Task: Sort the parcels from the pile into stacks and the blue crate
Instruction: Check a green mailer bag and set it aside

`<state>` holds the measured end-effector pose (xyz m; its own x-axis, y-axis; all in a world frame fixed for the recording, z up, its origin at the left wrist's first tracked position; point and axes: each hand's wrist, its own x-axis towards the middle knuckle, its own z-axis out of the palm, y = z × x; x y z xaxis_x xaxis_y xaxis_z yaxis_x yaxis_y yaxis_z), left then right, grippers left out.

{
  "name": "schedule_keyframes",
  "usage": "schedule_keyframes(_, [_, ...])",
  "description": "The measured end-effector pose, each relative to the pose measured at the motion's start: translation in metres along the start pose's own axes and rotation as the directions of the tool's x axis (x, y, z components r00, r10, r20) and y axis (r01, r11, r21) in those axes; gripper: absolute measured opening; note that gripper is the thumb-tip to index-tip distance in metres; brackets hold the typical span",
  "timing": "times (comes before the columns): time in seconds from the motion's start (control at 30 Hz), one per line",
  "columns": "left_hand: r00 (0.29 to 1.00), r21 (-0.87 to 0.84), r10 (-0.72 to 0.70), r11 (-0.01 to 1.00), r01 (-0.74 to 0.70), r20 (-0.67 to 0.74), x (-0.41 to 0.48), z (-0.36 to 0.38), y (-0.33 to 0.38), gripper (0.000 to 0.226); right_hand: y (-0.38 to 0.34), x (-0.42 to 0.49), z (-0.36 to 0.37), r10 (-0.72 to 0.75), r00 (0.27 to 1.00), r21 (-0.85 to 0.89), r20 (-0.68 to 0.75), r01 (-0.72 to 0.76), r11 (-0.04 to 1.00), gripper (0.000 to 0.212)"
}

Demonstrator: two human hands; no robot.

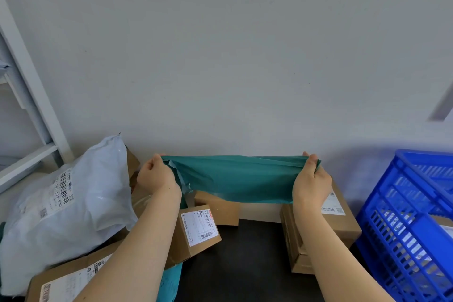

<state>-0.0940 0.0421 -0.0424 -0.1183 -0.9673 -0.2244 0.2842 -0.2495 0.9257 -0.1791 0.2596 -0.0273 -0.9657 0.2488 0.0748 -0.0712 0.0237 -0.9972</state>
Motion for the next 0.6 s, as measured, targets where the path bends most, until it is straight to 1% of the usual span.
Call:
schedule_keyframes(0.07, [1.0,-0.004,-0.011,1.0,0.011,0.009,0.0016,0.0009,0.0004,0.024,0.0008,-0.0004,-0.0002,0.0,1.0,-0.008,-0.001,0.0,1.0,0.045])
schedule_keyframes(0.2, [0.997,0.006,-0.013,1.0,0.013,0.081,-0.0022,0.0022,0.002,0.019,0.0002,0.0003,-0.0008,-0.019,1.0,-0.022,0.0,0.019,1.0,0.046])
schedule_keyframes(0.4, [0.995,-0.03,-0.068,0.997,0.071,0.079,0.0003,-0.0008,0.0084,0.017,0.0001,0.0074,-0.0042,-0.016,1.0,-0.081,-0.007,0.016,0.997,0.049])
schedule_keyframes(0.5, [0.989,-0.033,-0.11,0.993,0.114,0.1,0.002,-0.0009,0.0061,0.018,-0.0018,0.0041,-0.0036,0.023,1.0,-0.03,-0.004,-0.023,0.999,0.046])
schedule_keyframes(0.6, [0.99,0.013,-0.108,0.994,0.107,0.095,0.0005,-0.0026,0.0012,0.024,-0.007,0.0023,-0.003,0.031,0.999,0.056,0.018,-0.032,0.998,0.044])
